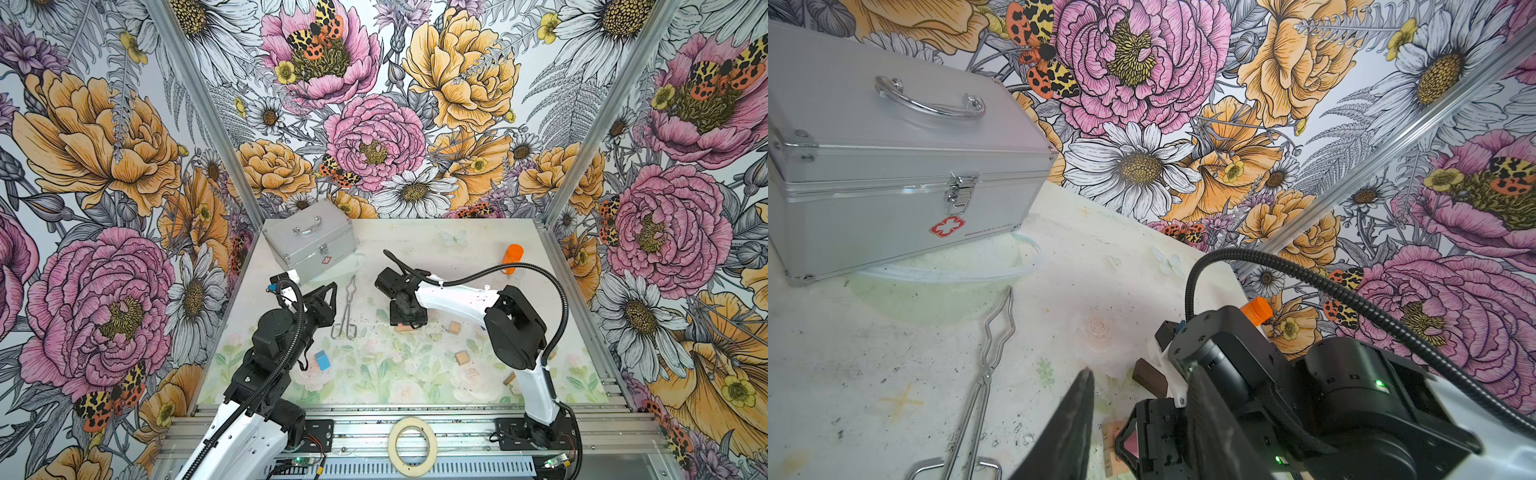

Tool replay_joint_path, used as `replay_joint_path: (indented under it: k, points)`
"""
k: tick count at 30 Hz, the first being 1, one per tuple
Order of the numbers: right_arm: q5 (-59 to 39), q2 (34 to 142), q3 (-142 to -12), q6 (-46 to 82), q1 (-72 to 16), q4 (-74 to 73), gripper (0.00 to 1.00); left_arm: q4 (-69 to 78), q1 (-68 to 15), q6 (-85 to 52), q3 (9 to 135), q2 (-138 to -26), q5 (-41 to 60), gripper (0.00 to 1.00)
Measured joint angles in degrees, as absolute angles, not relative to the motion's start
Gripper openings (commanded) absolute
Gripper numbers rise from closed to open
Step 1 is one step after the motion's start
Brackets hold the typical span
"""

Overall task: Build the wood block tower
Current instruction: 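Lower the pink block onto the wooden blocks and open the right gripper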

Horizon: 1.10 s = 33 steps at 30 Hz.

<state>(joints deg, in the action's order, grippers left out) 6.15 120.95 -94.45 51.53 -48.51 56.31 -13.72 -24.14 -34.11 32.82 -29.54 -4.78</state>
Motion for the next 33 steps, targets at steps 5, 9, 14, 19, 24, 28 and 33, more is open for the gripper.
replay_joint_path:
  k: [5,9,14,19,24,28,33]
  points:
    - [6.2,120.9,-94.5,51.5,-48.5,56.3,0.59,-13.7,-24.1,-34.1,32.8,-29.5,-4.8,0.39]
    - [6.2,120.9,-94.5,51.5,-48.5,56.3,0.63,-13.7,-24.1,-34.1,32.8,-29.5,-4.8,0.39]
    - [6.2,120.9,-94.5,51.5,-48.4,56.3,0.66,-13.8,-24.1,-34.1,32.5,-29.8,-4.8,0.39]
    - [6.1,120.9,-94.5,51.7,-48.4,56.3,0.77,-13.8,-24.1,-34.1,32.5,-29.8,-4.8,0.39]
    - [6.1,120.9,-94.5,51.5,-48.4,55.9,0.77,-13.8,-24.1,-34.1,32.5,-29.8,-4.8,0.39]
    - [6.1,120.9,-94.5,51.5,-48.4,55.9,0.78,-13.8,-24.1,-34.1,32.5,-29.8,-4.8,0.39]
    - [6.2,120.9,-94.5,51.5,-48.4,55.9,0.78,-13.8,-24.1,-34.1,32.5,-29.8,-4.8,0.39]
